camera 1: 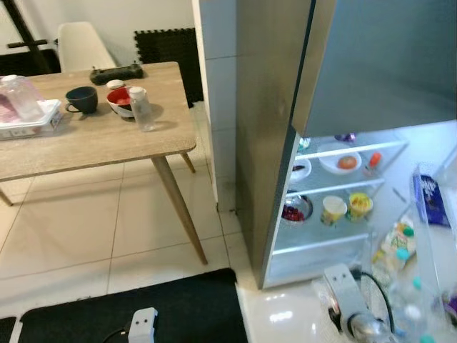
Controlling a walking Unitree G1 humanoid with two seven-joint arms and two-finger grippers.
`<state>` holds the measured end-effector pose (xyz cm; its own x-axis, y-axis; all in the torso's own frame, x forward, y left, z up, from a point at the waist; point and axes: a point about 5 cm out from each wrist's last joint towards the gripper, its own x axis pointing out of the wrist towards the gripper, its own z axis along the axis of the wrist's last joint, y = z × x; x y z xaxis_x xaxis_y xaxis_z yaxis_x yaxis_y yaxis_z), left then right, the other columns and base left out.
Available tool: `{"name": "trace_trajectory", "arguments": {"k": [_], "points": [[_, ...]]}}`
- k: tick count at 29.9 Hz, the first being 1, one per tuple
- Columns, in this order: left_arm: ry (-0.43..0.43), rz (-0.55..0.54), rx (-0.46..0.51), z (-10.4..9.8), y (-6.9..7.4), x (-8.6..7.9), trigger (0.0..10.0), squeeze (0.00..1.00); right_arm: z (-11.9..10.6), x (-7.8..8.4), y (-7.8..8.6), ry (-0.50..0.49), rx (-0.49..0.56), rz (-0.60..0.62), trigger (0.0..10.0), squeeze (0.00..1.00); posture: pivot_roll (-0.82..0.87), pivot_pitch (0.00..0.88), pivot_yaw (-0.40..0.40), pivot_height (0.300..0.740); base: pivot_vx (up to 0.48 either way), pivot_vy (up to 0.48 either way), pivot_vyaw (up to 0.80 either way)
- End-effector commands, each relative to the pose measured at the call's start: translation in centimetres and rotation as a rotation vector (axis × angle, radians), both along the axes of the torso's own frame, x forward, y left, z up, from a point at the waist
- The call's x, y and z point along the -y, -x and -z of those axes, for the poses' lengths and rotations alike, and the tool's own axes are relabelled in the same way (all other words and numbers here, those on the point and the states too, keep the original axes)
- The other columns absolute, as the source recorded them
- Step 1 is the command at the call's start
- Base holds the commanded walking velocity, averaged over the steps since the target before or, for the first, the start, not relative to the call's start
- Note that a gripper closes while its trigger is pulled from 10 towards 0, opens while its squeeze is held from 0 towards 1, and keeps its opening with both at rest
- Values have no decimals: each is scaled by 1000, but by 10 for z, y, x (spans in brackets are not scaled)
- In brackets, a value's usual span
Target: Restocking fridge
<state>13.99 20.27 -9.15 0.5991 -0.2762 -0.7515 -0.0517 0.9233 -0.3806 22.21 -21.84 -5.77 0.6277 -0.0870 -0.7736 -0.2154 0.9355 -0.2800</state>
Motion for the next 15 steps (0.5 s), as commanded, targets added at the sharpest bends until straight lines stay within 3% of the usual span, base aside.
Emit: {"name": "trace_trajectory", "arguments": {"k": [1,9,15], "points": [[-16,7,0,-1,-2,-2,10000,0,4,3,8,-3,-21,-3,10000,0,-138,25,22,740,0,0,0],[-16,9,-3,0,-1,0,10000,0,15,11,31,12,-103,-28,10000,0,-139,25,22,740,0,0,0],[-19,2,-8,1,0,0,10000,0,6,34,26,107,-52,29,10000,0,-139,24,18,740,0,0,0]]}}
